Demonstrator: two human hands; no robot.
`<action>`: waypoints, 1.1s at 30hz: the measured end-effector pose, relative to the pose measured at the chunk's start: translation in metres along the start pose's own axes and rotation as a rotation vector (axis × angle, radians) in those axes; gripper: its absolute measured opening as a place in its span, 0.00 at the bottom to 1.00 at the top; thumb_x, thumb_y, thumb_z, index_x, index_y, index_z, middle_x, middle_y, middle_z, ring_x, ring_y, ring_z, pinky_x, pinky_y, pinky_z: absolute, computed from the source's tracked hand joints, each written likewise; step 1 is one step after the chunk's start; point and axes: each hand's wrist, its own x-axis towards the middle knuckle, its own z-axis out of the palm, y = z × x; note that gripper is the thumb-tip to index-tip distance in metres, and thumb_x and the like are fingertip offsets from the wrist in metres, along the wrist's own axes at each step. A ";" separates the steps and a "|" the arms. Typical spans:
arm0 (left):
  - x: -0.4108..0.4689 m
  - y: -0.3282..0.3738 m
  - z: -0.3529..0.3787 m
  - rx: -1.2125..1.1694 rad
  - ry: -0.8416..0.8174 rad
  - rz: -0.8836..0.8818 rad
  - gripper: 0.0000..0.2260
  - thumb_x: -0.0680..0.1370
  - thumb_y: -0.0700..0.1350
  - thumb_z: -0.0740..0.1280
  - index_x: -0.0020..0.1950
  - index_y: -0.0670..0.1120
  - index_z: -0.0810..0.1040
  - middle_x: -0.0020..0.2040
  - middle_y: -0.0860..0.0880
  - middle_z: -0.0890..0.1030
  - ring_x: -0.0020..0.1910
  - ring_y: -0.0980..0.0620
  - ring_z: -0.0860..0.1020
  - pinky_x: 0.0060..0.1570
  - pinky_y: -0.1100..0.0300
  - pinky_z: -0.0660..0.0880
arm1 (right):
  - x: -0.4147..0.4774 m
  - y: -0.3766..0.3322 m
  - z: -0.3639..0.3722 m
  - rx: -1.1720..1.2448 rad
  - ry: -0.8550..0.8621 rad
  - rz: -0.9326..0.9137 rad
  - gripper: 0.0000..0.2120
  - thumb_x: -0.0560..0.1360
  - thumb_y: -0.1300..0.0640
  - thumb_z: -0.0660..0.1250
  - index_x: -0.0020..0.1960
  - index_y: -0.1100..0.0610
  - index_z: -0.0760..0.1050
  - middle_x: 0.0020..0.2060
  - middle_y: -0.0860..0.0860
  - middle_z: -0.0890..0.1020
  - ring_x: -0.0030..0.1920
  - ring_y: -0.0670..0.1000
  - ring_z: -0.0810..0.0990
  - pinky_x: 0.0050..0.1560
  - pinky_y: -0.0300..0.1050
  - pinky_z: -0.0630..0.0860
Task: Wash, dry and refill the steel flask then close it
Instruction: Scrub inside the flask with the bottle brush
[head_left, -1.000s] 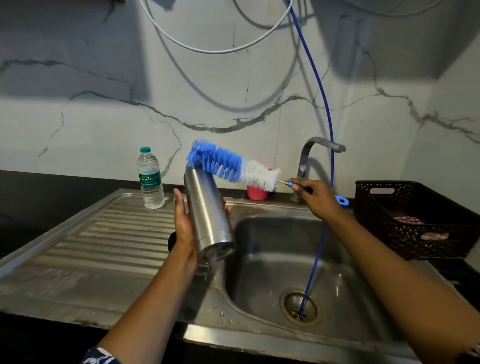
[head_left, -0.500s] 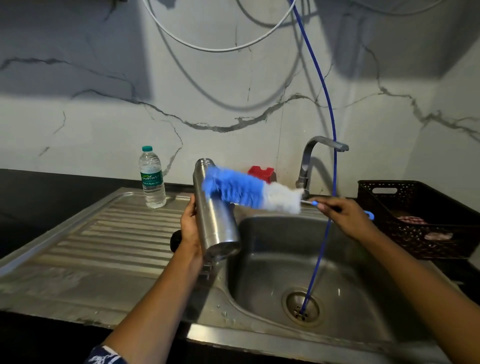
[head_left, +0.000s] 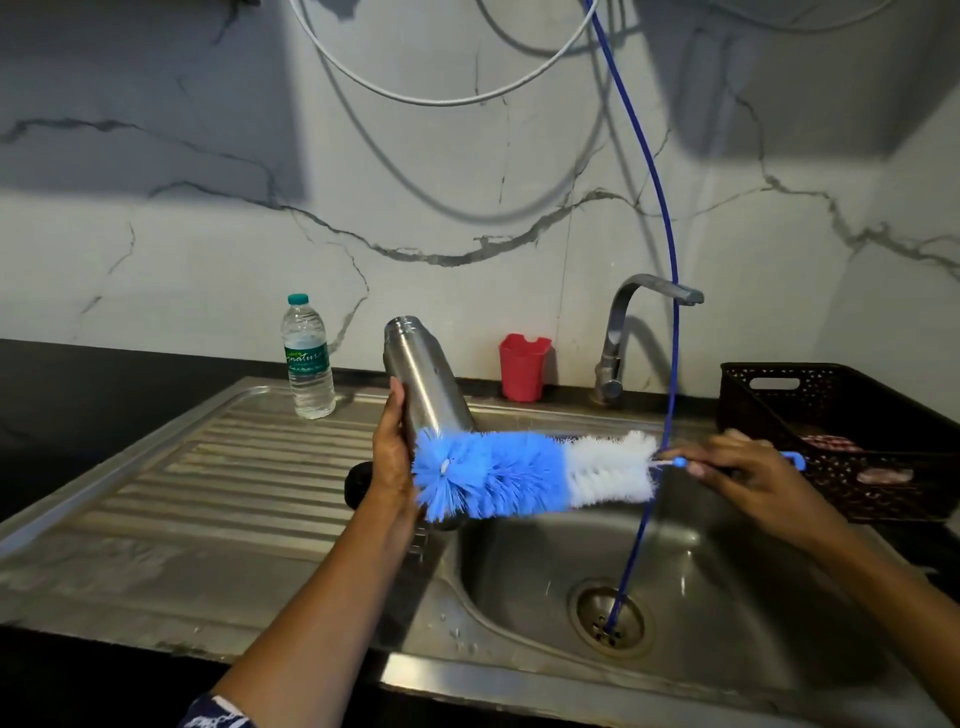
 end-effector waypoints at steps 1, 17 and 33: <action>0.000 -0.001 0.001 0.021 -0.002 0.000 0.43 0.44 0.60 0.83 0.52 0.40 0.76 0.38 0.42 0.81 0.34 0.46 0.82 0.33 0.54 0.80 | 0.007 0.002 -0.003 -0.030 0.008 -0.011 0.21 0.67 0.28 0.57 0.54 0.35 0.73 0.43 0.34 0.79 0.46 0.38 0.73 0.47 0.30 0.67; 0.006 -0.006 -0.006 0.009 0.034 -0.033 0.41 0.50 0.61 0.82 0.55 0.41 0.76 0.43 0.41 0.80 0.41 0.43 0.82 0.42 0.48 0.80 | 0.004 0.022 -0.016 -0.220 -0.015 -0.090 0.26 0.74 0.32 0.54 0.58 0.48 0.78 0.40 0.31 0.76 0.41 0.40 0.71 0.41 0.40 0.64; 0.006 -0.004 -0.014 0.036 0.194 0.011 0.25 0.77 0.61 0.57 0.57 0.42 0.77 0.45 0.42 0.83 0.40 0.45 0.82 0.39 0.55 0.81 | 0.055 0.018 0.028 0.008 0.082 0.111 0.16 0.74 0.42 0.65 0.58 0.48 0.78 0.47 0.52 0.83 0.49 0.51 0.78 0.53 0.50 0.75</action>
